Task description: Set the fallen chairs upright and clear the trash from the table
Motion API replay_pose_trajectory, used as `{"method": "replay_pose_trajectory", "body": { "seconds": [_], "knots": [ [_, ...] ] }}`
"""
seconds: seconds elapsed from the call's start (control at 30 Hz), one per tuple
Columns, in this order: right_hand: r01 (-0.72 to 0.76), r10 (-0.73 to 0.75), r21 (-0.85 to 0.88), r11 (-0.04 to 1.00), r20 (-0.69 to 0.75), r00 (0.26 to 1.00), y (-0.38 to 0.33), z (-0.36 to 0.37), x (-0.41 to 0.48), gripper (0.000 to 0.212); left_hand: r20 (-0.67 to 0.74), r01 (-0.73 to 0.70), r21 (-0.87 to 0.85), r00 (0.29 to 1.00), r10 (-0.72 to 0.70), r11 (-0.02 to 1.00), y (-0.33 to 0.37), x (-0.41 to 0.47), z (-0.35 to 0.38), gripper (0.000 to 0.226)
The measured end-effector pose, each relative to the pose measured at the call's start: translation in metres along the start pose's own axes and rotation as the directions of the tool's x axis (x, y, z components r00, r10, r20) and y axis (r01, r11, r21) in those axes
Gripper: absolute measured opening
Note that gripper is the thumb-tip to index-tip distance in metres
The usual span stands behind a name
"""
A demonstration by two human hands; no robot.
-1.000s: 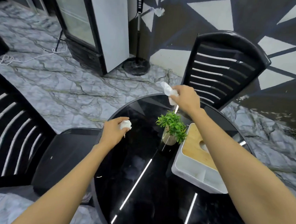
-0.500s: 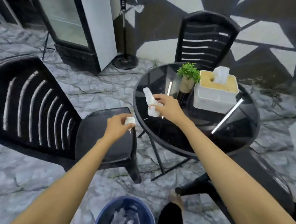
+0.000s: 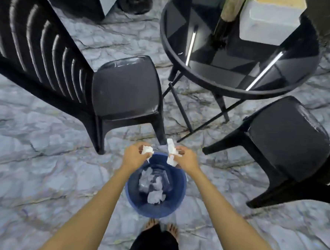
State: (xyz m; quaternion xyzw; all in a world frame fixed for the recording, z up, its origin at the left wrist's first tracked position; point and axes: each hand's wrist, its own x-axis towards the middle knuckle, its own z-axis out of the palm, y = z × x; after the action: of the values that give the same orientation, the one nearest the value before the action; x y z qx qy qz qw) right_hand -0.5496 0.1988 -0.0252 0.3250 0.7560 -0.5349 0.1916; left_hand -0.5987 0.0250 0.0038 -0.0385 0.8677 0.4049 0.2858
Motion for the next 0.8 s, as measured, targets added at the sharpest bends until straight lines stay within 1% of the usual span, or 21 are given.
{"method": "replay_pose_trajectory", "body": {
  "seconds": [0.07, 0.13, 0.23, 0.3, 0.4, 0.47, 0.53, 0.63, 0.67, 0.8],
  "knots": [
    [-0.050, 0.050, 0.001, 0.999, 0.022, 0.998, 0.039, 0.021, 0.007, 0.034, 0.022, 0.043, -0.008, 0.999, -0.043, 0.999, -0.033, 0.002, 0.023, 0.033],
    [-0.072, 0.073, -0.038, 0.997, 0.031, 0.997, 0.076, 0.041, 0.016, 0.033, 0.040, 0.076, 0.020, 0.996, -0.077, 0.997, -0.066, 0.007, 0.046, 0.035],
    [-0.072, 0.079, -0.137, 0.988, 0.046, 0.996, 0.126, 0.069, 0.035, 0.034, 0.042, 0.077, 0.068, 0.996, -0.080, 0.995, -0.116, 0.018, 0.083, 0.037],
    [-0.083, 0.094, -0.174, 0.981, 0.053, 0.994, 0.156, 0.088, 0.049, 0.037, 0.040, 0.077, 0.065, 0.996, -0.079, 0.995, -0.146, 0.027, 0.108, 0.039],
    [-0.069, 0.082, -0.198, 0.978, 0.060, 0.995, 0.193, 0.115, 0.068, 0.041, 0.002, 0.107, 0.036, 0.994, -0.107, 0.994, -0.181, 0.041, 0.140, 0.040],
    [-0.074, 0.086, -0.184, 0.980, 0.060, 0.994, 0.210, 0.128, 0.076, 0.046, 0.009, 0.105, 0.040, 0.994, -0.105, 0.994, -0.199, 0.047, 0.154, 0.045],
    [-0.074, 0.082, -0.160, 0.984, 0.044, 0.996, 0.219, 0.135, 0.080, 0.046, 0.020, 0.091, 0.053, 0.996, -0.092, 0.994, -0.210, 0.050, 0.161, 0.048],
    [-0.067, 0.074, -0.167, 0.984, 0.034, 0.997, 0.222, 0.135, 0.076, 0.043, 0.022, 0.087, 0.099, 0.996, -0.090, 0.991, -0.210, 0.047, 0.163, 0.045],
    [-0.052, 0.060, -0.175, 0.983, 0.040, 0.997, 0.221, 0.132, 0.074, 0.043, 0.023, 0.064, 0.117, 0.997, -0.067, 0.991, -0.208, 0.046, 0.163, 0.044],
    [-0.005, 0.023, -0.220, 0.976, 0.077, 0.997, 0.200, 0.108, 0.055, 0.042, 0.070, -0.014, 0.150, 0.998, 0.003, 0.989, -0.176, 0.035, 0.149, 0.043]
  ]
}}
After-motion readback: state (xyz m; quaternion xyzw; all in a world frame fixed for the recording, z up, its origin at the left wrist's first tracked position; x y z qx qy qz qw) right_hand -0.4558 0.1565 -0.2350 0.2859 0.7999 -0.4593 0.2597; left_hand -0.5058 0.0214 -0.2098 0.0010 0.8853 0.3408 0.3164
